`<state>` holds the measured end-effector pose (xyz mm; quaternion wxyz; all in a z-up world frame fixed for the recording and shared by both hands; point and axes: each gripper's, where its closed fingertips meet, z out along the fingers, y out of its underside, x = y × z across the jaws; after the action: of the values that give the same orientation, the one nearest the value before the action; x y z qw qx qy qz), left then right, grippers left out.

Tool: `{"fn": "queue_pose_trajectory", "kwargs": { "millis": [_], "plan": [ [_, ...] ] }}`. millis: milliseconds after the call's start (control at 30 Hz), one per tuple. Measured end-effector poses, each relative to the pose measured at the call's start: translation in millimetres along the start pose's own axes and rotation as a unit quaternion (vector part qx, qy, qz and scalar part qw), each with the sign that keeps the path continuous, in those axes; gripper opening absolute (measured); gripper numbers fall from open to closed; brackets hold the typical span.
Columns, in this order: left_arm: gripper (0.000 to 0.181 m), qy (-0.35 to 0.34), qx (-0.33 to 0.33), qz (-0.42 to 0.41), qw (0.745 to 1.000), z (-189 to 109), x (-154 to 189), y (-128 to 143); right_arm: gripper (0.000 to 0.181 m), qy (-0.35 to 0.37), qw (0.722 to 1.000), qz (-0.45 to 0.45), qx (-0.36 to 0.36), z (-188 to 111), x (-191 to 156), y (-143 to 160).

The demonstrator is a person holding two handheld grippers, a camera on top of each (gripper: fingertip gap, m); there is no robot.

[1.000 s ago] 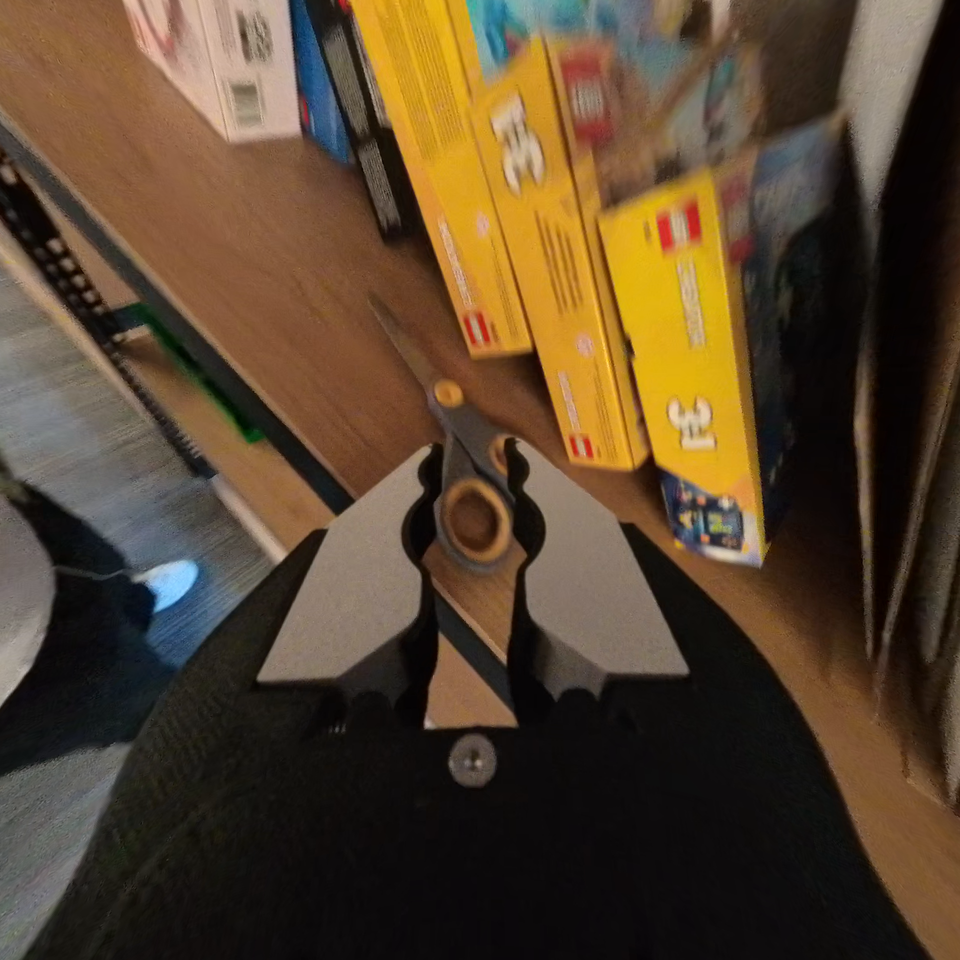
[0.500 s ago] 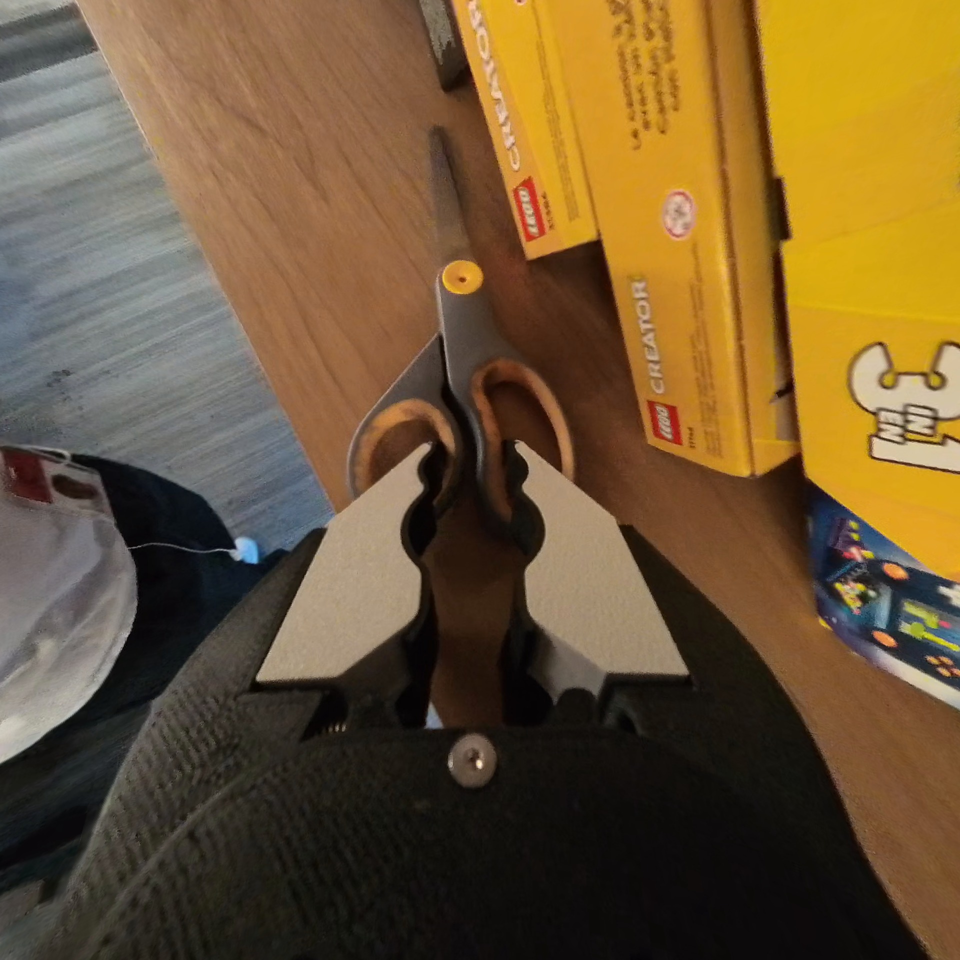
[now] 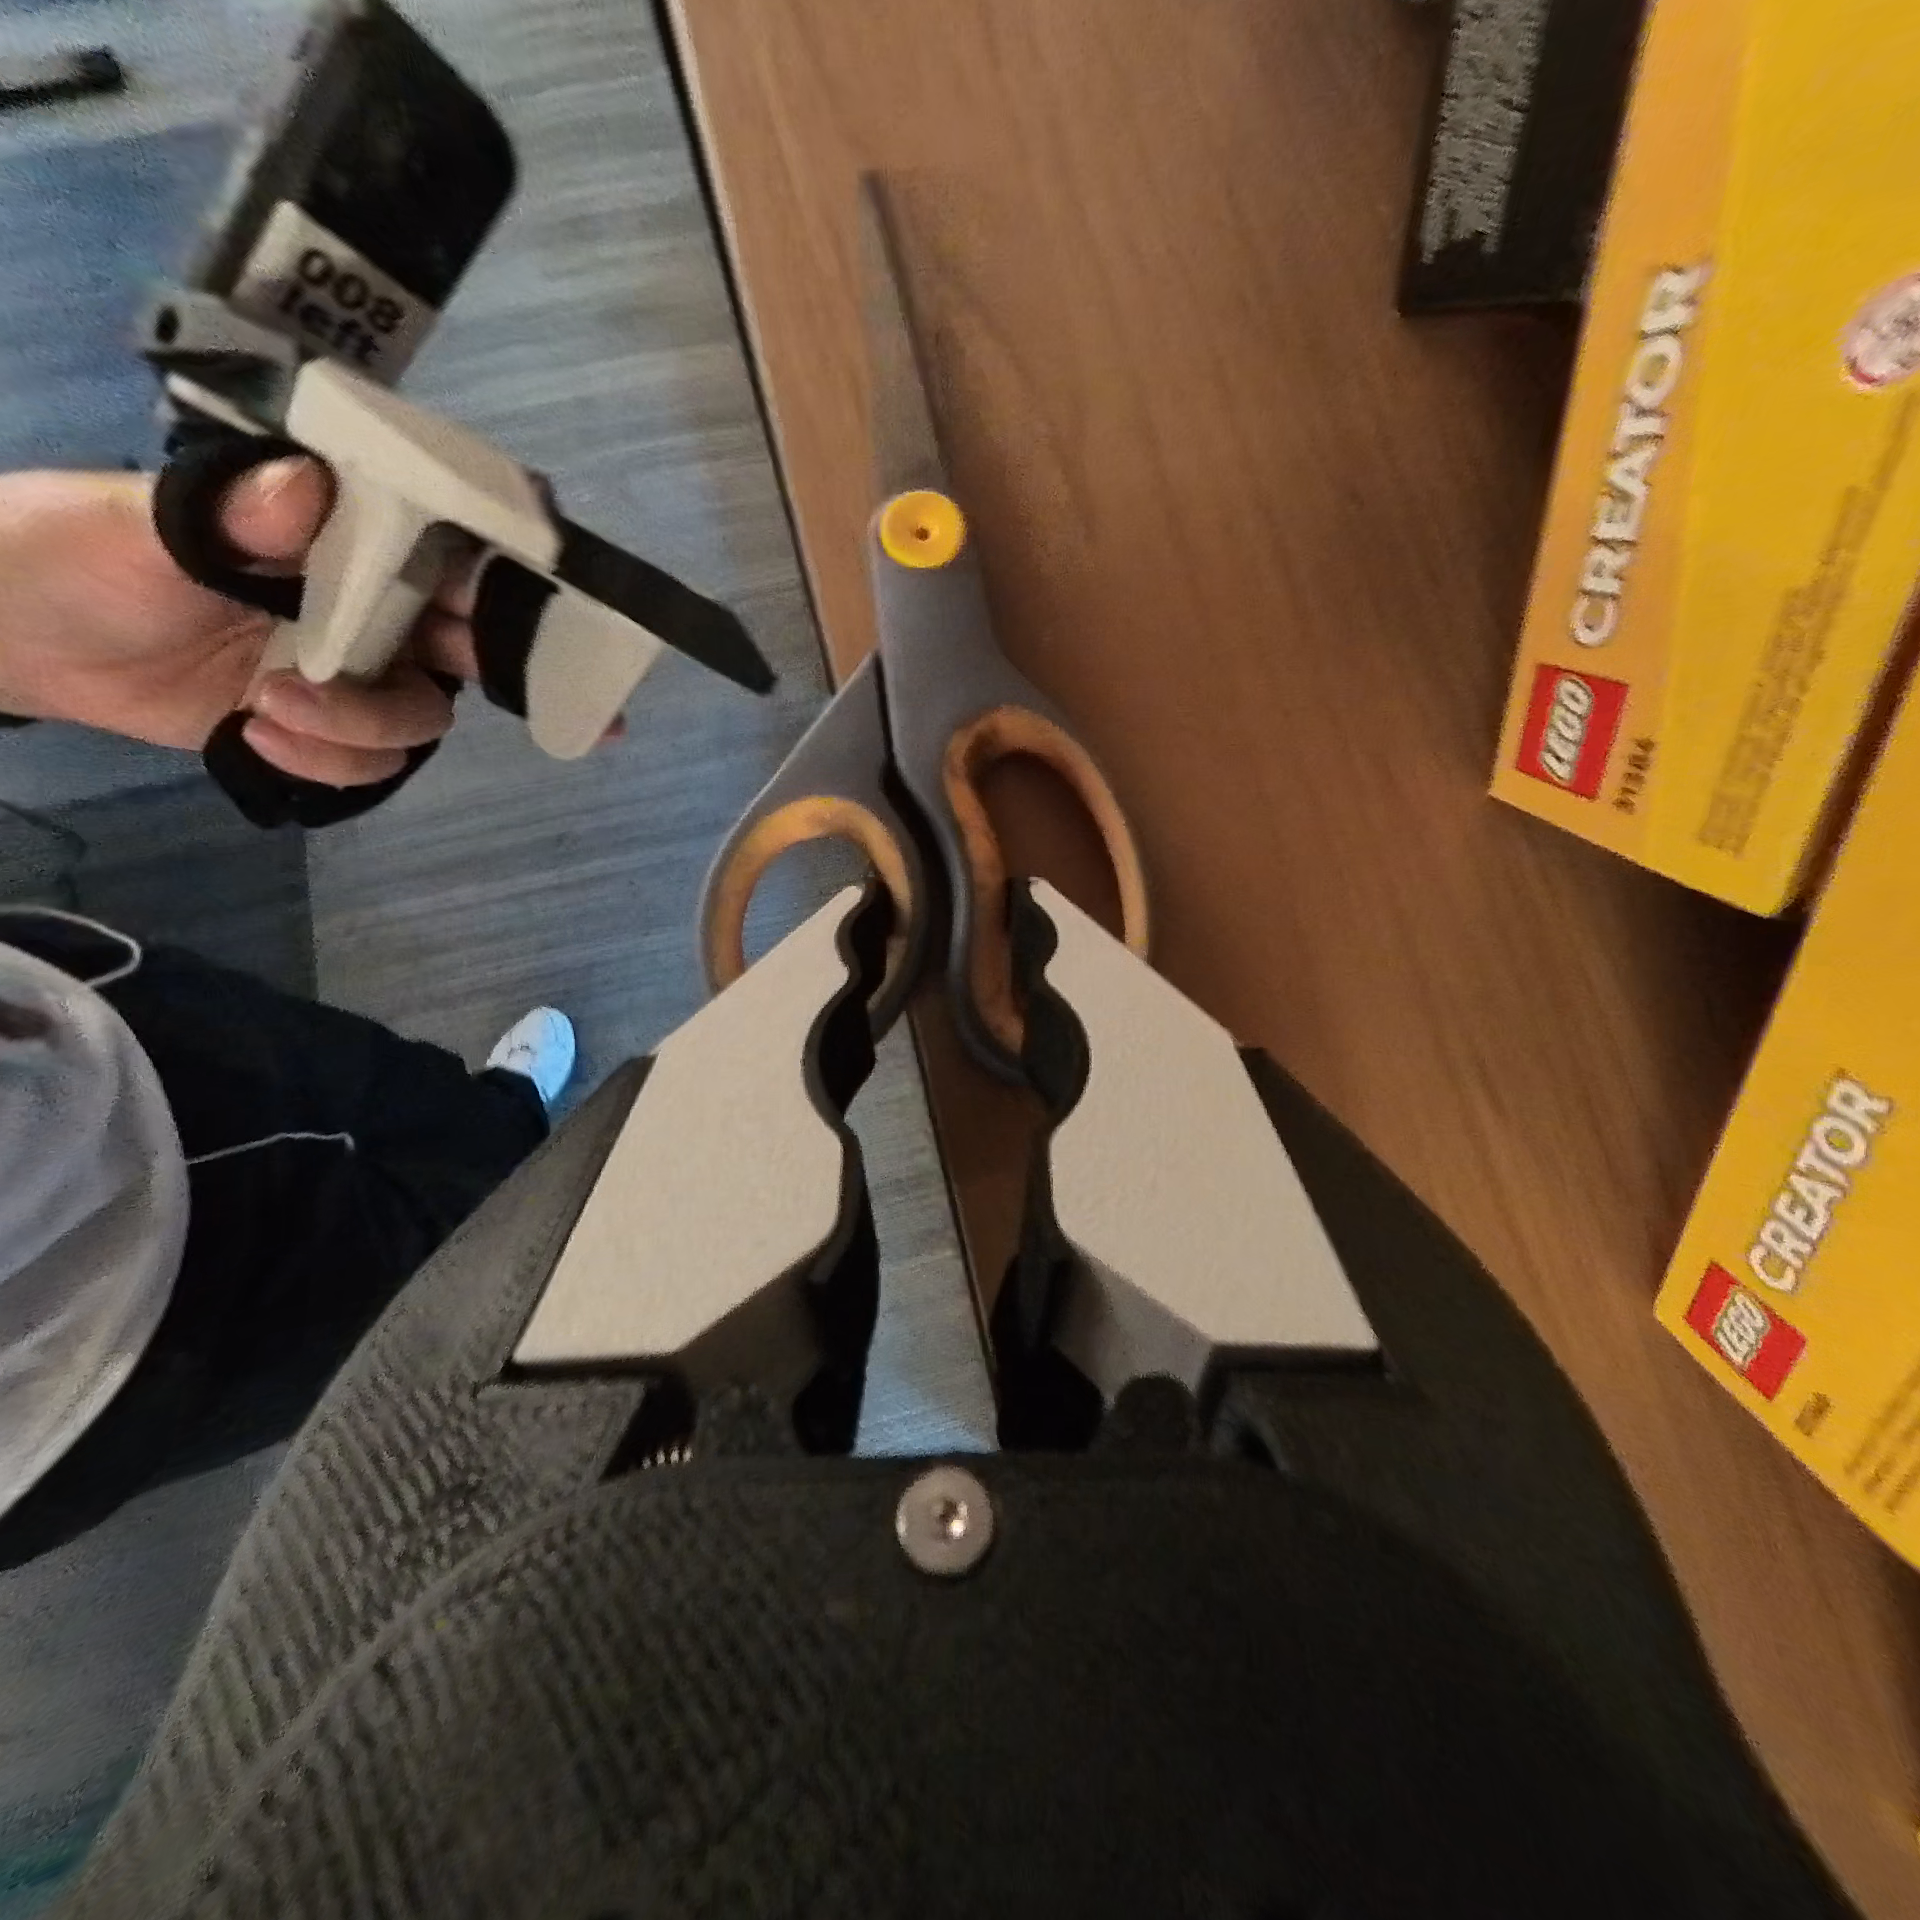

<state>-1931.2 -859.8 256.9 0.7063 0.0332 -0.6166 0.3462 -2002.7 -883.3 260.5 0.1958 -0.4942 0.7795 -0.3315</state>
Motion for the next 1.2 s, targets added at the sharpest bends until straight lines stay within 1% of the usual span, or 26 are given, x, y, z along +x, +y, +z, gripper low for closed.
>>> {"fn": "queue_pose_trajectory", "kwargs": {
  "millis": [33,100,133,200,300,367,433,500,533,600,667,733,800,833,867,900,933,967,1033,1067,1100,1133,1200],
  "plan": [
    [0.060,0.002,0.013,-0.021,1.000,8.2,1.0,1.2,0.023,-0.009,1.000,-0.020,-0.001,-0.6,-4.9,0.3],
    [0.060,0.006,0.036,-0.033,0.999,20.2,2.7,5.2,0.022,-0.029,0.998,-0.056,0.001,-2.0,-17.0,0.8],
    [0.051,0.011,0.043,-0.031,0.999,23.9,5.0,8.6,0.022,-0.035,0.996,-0.082,0.000,-2.2,-23.7,2.6],
    [0.016,0.024,0.053,-0.022,0.998,25.4,10.9,17.5,0.022,-0.045,0.988,-0.147,-0.009,-2.6,-41.8,9.5],
    [0.014,0.019,0.086,-0.008,0.996,10.9,15.7,37.2,0.022,-0.025,0.973,-0.229,-0.005,-3.6,-71.0,23.9],
    [0.014,0.006,0.103,-0.003,0.995,-9.4,19.3,59.8,0.022,-0.024,0.969,-0.245,0.023,-0.9,-99.7,35.1],
    [0.013,-0.031,0.108,-0.010,0.994,-33.2,17.2,86.8,0.028,-0.039,0.972,-0.226,0.049,13.1,-134.5,54.3],
    [0.013,-0.106,0.105,-0.036,0.988,-54.5,3.5,116.9,0.044,-0.059,0.977,-0.202,0.036,42.2,-166.7,84.9],
    [0.014,-0.152,0.104,-0.034,0.982,-66.4,-6.4,128.9,0.044,-0.058,0.978,-0.200,0.020,57.9,-177.0,100.0],
    [0.014,-0.228,0.098,-0.026,0.968,-88.1,-22.9,146.1,0.039,-0.070,0.982,-0.175,0.000,86.2,-198.5,118.7],
    [0.017,-0.267,0.093,-0.031,0.959,-102.6,-31.4,153.7,0.034,-0.050,0.982,-0.179,-0.018,110.1,-208.2,128.6],
    [0.018,-0.297,0.074,-0.024,0.952,-108.3,-34.4,157.8,0.025,-0.040,0.984,-0.171,-0.032,124.5,-214.7,132.9],
    [0.020,-0.321,0.041,0.008,0.946,-113.0,-30.4,156.3,0.021,-0.076,0.987,-0.141,-0.008,125.7,-226.4,124.8],
    [0.022,-0.318,0.017,0.027,0.948,-114.7,-23.2,153.6,0.020,-0.114,0.988,-0.103,0.017,122.3,-236.1,115.7],
    [0.025,-0.305,-0.008,0.043,0.951,-116.5,-13.4,150.6,0.020,-0.170,0.983,-0.054,0.045,116.3,-249.1,104.1],
    [0.026,-0.286,-0.025,0.056,0.956,-119.5,-1.3,145.3,0.020,-0.243,0.967,0.000,0.077,107.1,-264.4,90.1],
    [0.027,-0.263,-0.027,0.070,0.962,-124.8,12.4,136.7,0.020,-0.305,0.944,0.062,0.107,97.8,-274.5,75.0],
    [0.030,-0.244,-0.022,0.086,0.966,-133.7,25.0,126.2,0.020,-0.345,0.921,0.124,0.134,91.4,-277.2,59.8],
    [0.035,-0.232,-0.017,0.125,0.964,-161.2,41.0,106.6,0.019,-0.402,0.871,0.213,0.186,80.3,-277.1,32.2],
    [0.035,-0.234,-0.017,0.146,0.961,-177.4,44.2,98.4,0.019,-0.411,0.855,0.244,0.200,79.3,-275.4,22.0],
    [0.035,-0.236,-0.021,0.161,0.958,-193.2,45.3,92.3,0.019,-0.406,0.851,0.265,0.203,81.9,-274.4,14.7],
    [0.035,-0.236,-0.030,0.168,0.957,-207.7,44.5,89.3,0.019,-0.391,0.857,0.271,0.201,86.2,-274.8,9.8],
    [0.036,-0.210,-0.052,0.157,0.964,-228.9,43.6,90.2,0.020,-0.342,0.883,0.262,0.188,97.5,-276.0,2.9]
  ]
}}
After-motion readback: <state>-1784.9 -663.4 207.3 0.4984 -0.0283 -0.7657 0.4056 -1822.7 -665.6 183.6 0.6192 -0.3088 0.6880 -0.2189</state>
